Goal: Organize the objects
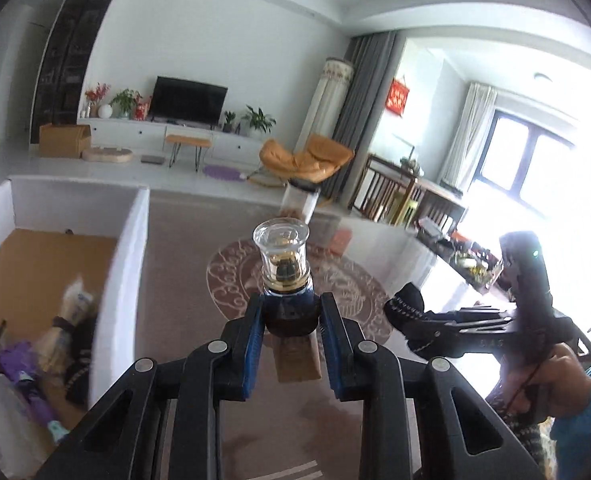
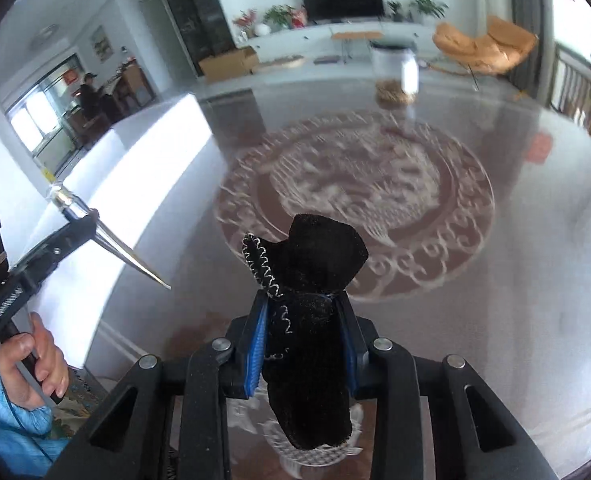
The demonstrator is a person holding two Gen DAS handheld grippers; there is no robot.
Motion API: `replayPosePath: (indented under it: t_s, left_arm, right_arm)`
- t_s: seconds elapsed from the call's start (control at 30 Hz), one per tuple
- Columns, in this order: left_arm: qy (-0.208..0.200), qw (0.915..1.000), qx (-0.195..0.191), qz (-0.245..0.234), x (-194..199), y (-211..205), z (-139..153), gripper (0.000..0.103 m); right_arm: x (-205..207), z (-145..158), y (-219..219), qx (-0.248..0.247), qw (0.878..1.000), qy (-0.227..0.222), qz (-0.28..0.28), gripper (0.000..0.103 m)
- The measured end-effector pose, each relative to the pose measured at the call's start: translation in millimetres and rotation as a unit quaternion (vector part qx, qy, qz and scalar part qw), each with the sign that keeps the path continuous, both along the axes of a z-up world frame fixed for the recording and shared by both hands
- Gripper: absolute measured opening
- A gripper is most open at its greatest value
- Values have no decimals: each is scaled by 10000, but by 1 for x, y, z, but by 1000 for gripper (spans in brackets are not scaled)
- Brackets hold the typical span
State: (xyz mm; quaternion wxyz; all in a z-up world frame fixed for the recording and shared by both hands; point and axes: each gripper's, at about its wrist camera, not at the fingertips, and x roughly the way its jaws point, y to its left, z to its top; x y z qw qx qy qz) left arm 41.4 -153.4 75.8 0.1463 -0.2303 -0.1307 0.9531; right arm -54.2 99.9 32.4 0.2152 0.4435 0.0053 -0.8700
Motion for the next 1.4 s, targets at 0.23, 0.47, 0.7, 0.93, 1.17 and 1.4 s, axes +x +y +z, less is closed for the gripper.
replayPosePath:
  t_s: [0.23, 0.47, 0.7, 0.93, 1.17, 1.4]
  left_arm:
    - [391, 9946, -255, 926, 56, -100, 67, 27]
    - [-1521, 9734, -700, 1563, 25, -196, 23, 29]
    - [-2275, 9442, -1194, 2062, -14, -222, -32, 80]
    - [-2184, 9307, -1386, 2588, -14, -202, -15, 101]
    - [-2016, 8825, -1460, 3991, 29, -187, 9, 101]
    - [-2235, 8812, -1057, 4030, 46, -185, 5, 101]
  right_arm:
    - [8, 67, -129, -594, 9893, 274, 1306, 32]
    - [12, 50, -275, -798, 9653, -443, 2445, 32]
    - [14, -9, -341, -408, 9493, -1395, 2787, 56]
    - [-1, 22, -310, -312, 9679, -717, 2389, 82]
    - [-8, 44, -301, 164, 9755, -267, 2179, 83]
    - [-1, 45, -308, 378, 9722, -170, 2306, 83]
